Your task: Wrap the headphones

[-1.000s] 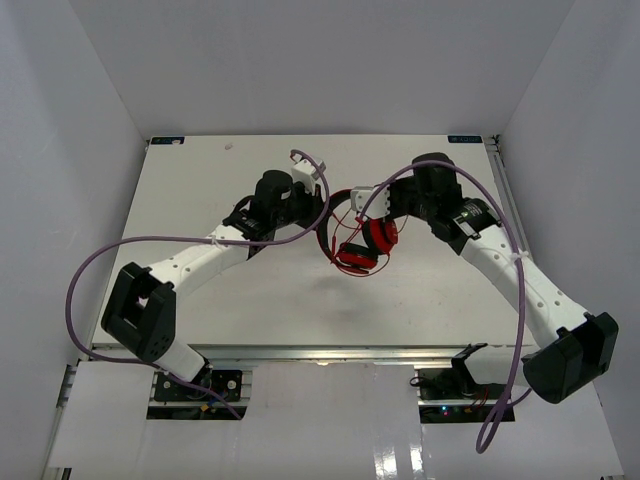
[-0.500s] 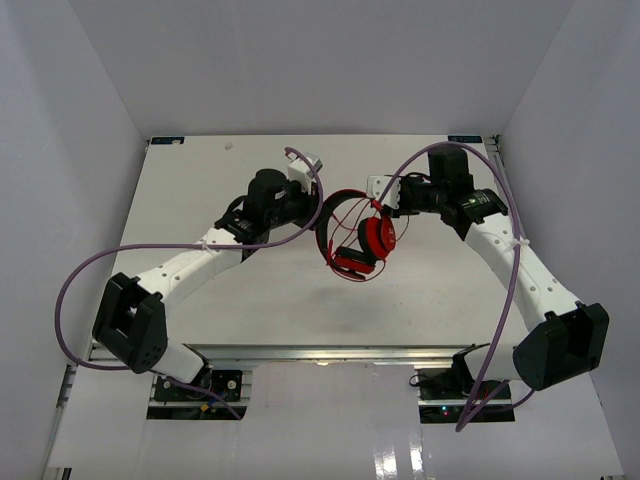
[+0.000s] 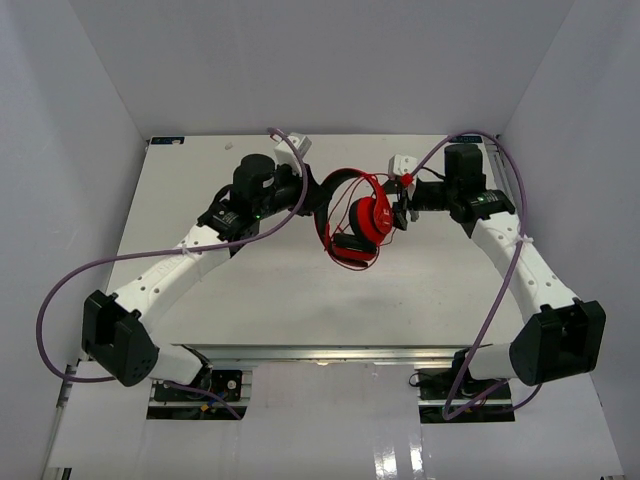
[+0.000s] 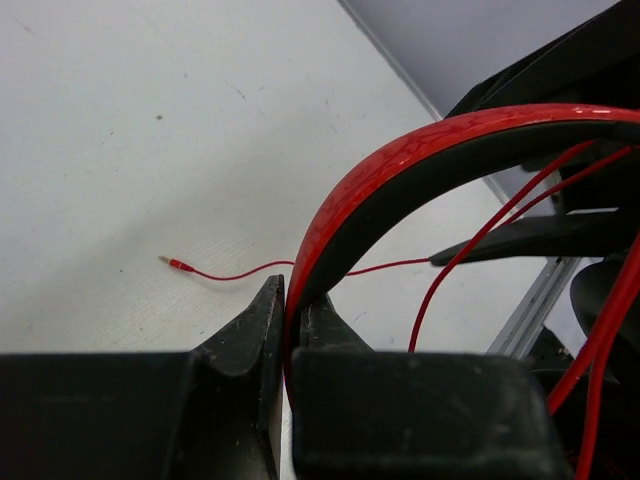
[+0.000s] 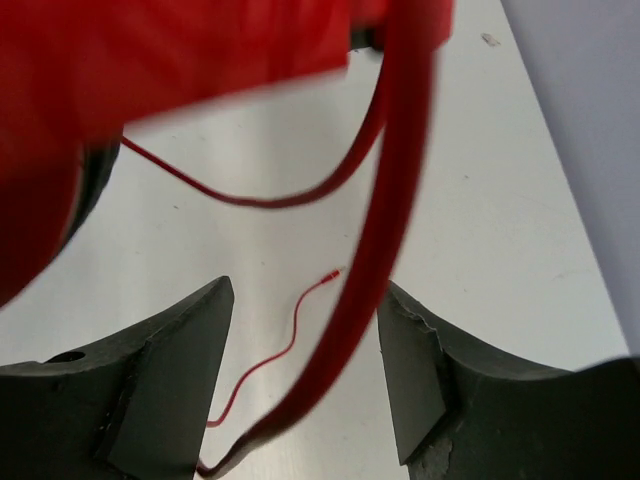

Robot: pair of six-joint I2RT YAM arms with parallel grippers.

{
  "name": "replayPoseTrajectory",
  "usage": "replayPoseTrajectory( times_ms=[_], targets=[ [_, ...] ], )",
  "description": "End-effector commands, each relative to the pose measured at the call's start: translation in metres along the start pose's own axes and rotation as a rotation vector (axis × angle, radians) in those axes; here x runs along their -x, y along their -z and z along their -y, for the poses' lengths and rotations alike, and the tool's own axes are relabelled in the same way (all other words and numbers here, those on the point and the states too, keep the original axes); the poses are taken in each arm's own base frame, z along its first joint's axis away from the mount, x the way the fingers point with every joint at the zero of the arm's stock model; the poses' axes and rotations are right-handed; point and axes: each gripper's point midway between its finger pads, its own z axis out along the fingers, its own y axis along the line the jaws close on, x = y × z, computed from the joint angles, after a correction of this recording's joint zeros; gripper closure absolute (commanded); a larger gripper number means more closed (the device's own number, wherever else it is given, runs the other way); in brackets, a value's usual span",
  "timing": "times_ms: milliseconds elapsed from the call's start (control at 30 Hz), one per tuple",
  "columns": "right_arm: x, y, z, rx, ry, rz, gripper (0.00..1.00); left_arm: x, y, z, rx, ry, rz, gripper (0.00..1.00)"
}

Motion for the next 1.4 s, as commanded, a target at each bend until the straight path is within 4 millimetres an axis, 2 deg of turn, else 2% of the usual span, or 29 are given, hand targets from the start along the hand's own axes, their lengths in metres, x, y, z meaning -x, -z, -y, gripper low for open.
replayPoseTrajectory(
  times_ms=[0,200,300,367,433,500,567,700,833,1000,1300,1367],
  targets=[
    [0.016,-0.01,-0.025,0.147,-0.143,0.173,0.34,0.085,0.035,0.047,-0.096,0.073,0.225,1.0],
    [0.032,-0.009,-0.04,0.211,-0.239,0.342,0.33,0.127,0.051,0.055,-0.081,0.178,0.352,1.0],
    [0.03,-0.009,-0.049,0.221,-0.289,0.38,0.34,0.143,0.056,0.058,-0.087,0.236,0.405,1.0],
    [0.042,-0.006,-0.05,0.238,-0.308,0.436,0.36,0.165,0.064,0.063,-0.099,0.26,0.479,1.0],
    [0.057,0.002,-0.057,0.259,-0.304,0.489,0.37,0.177,0.067,0.064,-0.093,0.278,0.513,1.0],
    [0.058,0.001,-0.057,0.273,-0.346,0.521,0.39,0.183,0.067,0.064,-0.091,0.289,0.528,1.0],
    [0.068,0.006,-0.06,0.299,-0.356,0.562,0.42,0.187,0.066,0.063,-0.087,0.311,0.541,1.0],
    [0.061,-0.002,-0.056,0.313,-0.404,0.563,0.5,0.196,0.066,0.061,-0.09,0.372,0.58,1.0],
    [0.058,-0.006,-0.065,0.32,-0.412,0.563,0.62,0.208,0.068,0.055,-0.064,0.422,0.636,1.0],
    [0.053,-0.01,-0.07,0.298,-0.416,0.545,0.84,0.219,0.065,0.053,-0.059,0.465,0.666,1.0],
    [0.051,-0.012,-0.072,0.225,-0.376,0.504,0.91,0.229,0.067,0.048,-0.037,0.495,0.705,1.0],
    [0.05,-0.016,-0.067,0.183,-0.356,0.468,0.92,0.23,0.071,0.038,0.022,0.507,0.728,1.0]
  ],
)
